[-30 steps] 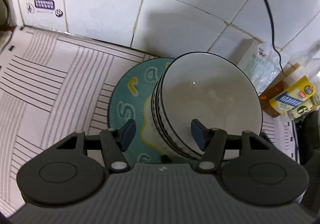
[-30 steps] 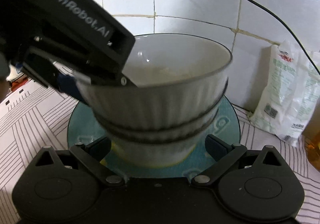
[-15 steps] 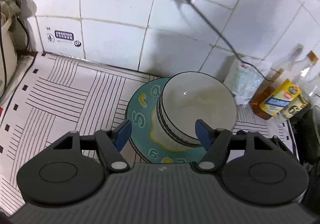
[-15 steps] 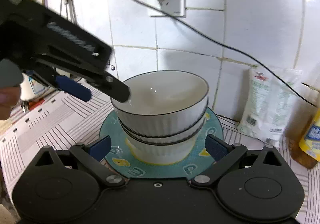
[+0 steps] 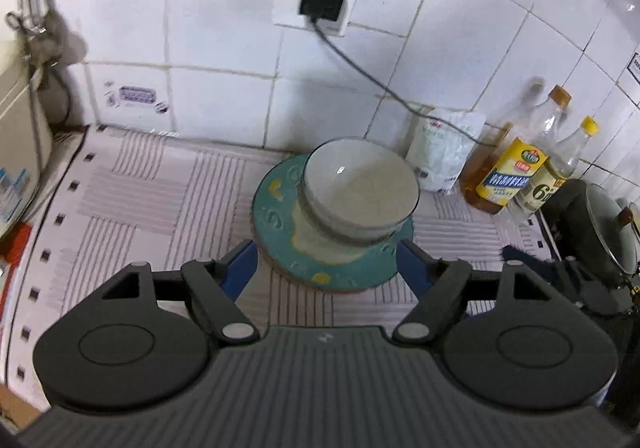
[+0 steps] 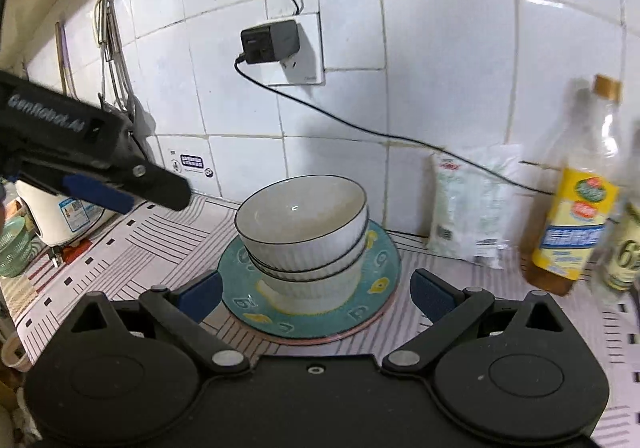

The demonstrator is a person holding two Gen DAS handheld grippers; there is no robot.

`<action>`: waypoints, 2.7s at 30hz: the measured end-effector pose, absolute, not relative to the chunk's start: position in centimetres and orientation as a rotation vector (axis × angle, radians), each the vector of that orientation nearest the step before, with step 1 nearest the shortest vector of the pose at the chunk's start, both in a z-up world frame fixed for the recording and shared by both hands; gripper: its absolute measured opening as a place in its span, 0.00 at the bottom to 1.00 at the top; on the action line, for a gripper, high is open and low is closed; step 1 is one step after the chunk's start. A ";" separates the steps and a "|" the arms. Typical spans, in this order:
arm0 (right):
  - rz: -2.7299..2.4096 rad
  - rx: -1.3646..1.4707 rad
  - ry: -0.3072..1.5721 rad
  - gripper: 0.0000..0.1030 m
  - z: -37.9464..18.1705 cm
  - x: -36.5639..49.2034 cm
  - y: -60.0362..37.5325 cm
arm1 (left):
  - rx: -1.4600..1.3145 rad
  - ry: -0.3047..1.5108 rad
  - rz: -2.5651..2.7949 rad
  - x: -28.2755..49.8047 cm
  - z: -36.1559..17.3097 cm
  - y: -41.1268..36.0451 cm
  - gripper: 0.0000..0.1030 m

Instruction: Organize plates and bowls

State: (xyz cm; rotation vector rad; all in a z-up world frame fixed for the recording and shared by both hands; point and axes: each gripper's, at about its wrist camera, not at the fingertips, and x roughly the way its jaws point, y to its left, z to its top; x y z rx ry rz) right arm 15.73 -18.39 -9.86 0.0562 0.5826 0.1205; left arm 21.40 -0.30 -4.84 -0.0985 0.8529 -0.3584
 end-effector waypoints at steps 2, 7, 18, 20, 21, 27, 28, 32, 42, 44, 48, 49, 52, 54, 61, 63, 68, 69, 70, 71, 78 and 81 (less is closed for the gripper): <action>0.087 0.045 0.593 0.99 -9.1 14.9 -18.1 | -0.091 0.850 -0.345 20.3 -4.4 0.4 0.76; 0.048 0.069 0.625 0.99 -7.1 12.6 -17.4 | -0.046 0.815 -0.317 17.3 -3.1 1.6 0.80; -0.046 0.086 0.652 0.99 -4.0 6.6 -15.5 | -0.015 0.770 -0.302 11.1 -1.0 4.5 0.95; -0.076 0.083 0.650 0.99 -3.6 5.6 -15.3 | -0.019 0.780 -0.283 10.3 -0.9 4.8 0.95; -0.088 0.080 0.651 0.99 -3.4 5.1 -15.1 | -0.013 0.782 -0.275 9.9 -0.9 4.9 0.95; -0.115 0.098 0.654 0.99 -2.2 2.4 -15.1 | 0.029 0.763 -0.278 7.1 -0.4 5.1 0.95; -0.113 0.101 0.652 0.99 -2.1 2.0 -15.1 | 0.042 0.759 -0.276 6.7 -0.3 5.0 0.95; -0.114 0.091 0.653 0.99 -1.7 0.7 -15.1 | 0.077 0.749 -0.282 5.2 0.1 5.1 0.95; -0.182 0.141 0.688 0.99 -1.1 -2.4 -15.9 | 0.109 0.747 -0.250 2.3 0.5 4.8 0.95; -0.200 0.141 0.696 0.99 -1.0 -2.9 -16.0 | 0.110 0.744 -0.238 2.1 0.7 4.8 0.95; -0.205 0.147 0.720 0.99 -0.9 -3.8 -15.9 | 0.127 0.691 -0.170 0.9 0.9 4.6 0.95; -0.208 0.139 0.716 0.99 -0.8 -4.1 -15.8 | 0.131 0.685 -0.170 0.7 1.0 4.6 0.95; -0.229 0.108 0.704 0.99 -0.7 -4.9 -15.3 | 0.126 0.681 -0.179 0.1 1.2 4.9 0.95; -0.240 0.085 0.692 0.99 -0.6 -5.2 -15.0 | 0.127 0.678 -0.181 -0.2 1.3 5.0 0.95; -0.271 0.040 0.677 0.99 -0.4 -5.8 -14.2 | 0.121 0.664 -0.184 -1.1 1.2 5.4 0.95; -0.264 0.049 0.679 0.99 -0.4 -5.8 -14.2 | 0.121 0.656 -0.182 -1.2 1.1 5.5 0.95; -0.276 0.050 0.673 0.99 -0.4 -5.9 -13.8 | 0.120 0.657 -0.174 -1.2 0.9 5.5 0.95; -0.278 0.056 0.674 0.99 -0.5 -5.9 -13.8 | 0.120 0.660 -0.171 -1.2 0.8 5.5 0.95; -0.279 0.059 0.674 0.99 -0.5 -5.9 -13.8 | 0.120 0.661 -0.166 -1.2 0.7 5.4 0.95; -0.279 0.061 0.676 0.99 -0.6 -5.9 -13.9 | 0.123 0.659 -0.162 -1.2 0.6 5.3 0.95; -0.280 0.070 0.686 0.99 -1.2 -5.9 -14.1 | 0.136 0.666 -0.182 -1.3 0.0 5.1 0.95; -0.280 0.076 0.689 0.99 -1.2 -5.8 -14.1 | 0.138 0.666 -0.189 -1.2 -0.1 5.1 0.95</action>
